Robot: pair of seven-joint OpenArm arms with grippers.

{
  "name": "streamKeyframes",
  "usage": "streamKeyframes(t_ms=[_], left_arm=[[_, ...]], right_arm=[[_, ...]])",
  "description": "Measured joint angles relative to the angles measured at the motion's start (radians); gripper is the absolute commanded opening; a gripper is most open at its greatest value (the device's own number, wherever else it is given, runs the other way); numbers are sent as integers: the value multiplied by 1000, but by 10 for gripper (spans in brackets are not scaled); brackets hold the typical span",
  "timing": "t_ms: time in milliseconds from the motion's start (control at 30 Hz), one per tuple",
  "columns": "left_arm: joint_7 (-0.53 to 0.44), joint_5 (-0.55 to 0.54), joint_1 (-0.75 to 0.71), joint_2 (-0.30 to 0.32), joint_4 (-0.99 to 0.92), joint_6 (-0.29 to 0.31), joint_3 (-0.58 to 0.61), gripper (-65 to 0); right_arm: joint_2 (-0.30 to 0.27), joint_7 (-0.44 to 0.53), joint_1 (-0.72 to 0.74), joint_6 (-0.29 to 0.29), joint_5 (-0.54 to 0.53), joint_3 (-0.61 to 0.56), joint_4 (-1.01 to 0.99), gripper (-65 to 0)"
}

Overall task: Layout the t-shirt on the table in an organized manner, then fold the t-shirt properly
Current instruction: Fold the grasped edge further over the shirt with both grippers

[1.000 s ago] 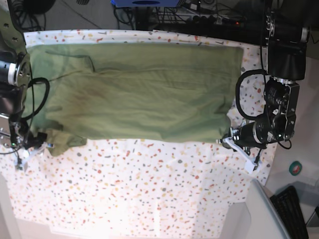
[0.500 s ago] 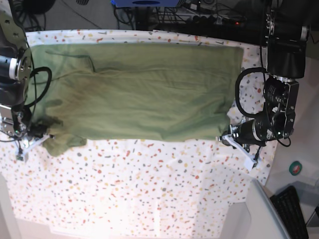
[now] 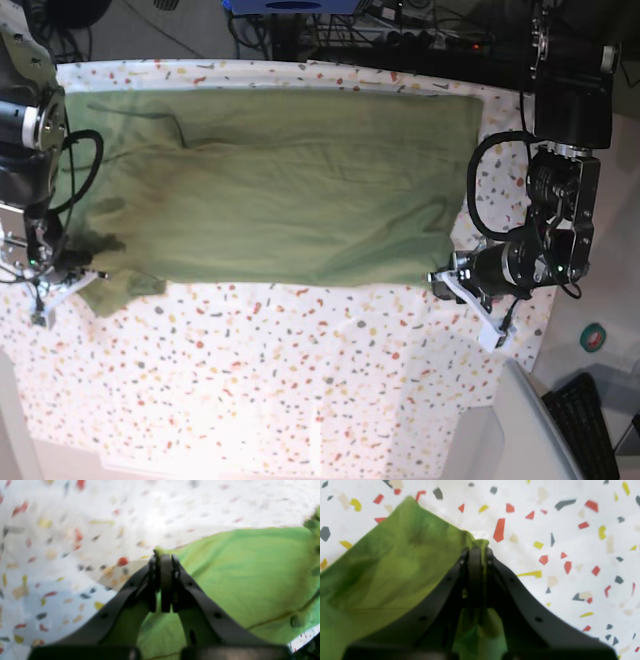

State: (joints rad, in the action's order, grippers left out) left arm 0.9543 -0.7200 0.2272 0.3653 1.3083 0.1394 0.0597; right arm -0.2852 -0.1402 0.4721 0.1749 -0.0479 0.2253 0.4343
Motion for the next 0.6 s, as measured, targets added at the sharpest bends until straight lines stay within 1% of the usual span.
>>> streamKeyframes(t_ms=[167, 267, 433, 533, 600], left_arm=[[7, 8, -13, 1, 0, -1, 0, -650], [11, 10, -26, 1, 41, -1, 0, -650], [7, 5, -61, 3, 135, 0, 0, -650], [9, 8, -102, 3, 152, -1, 0, -650], [15, 8, -123, 4, 158, 0, 0, -650]], right_arm=[[3, -64, -69, 0, 0, 0, 162, -650], [3, -99, -93, 0, -1, 0, 232, -650], [3, -111, -143, 1, 0, 0, 322, -650], [3, -111, -174, 1, 0, 0, 375, -650], [2, -111, -174, 1, 0, 0, 373, -650]])
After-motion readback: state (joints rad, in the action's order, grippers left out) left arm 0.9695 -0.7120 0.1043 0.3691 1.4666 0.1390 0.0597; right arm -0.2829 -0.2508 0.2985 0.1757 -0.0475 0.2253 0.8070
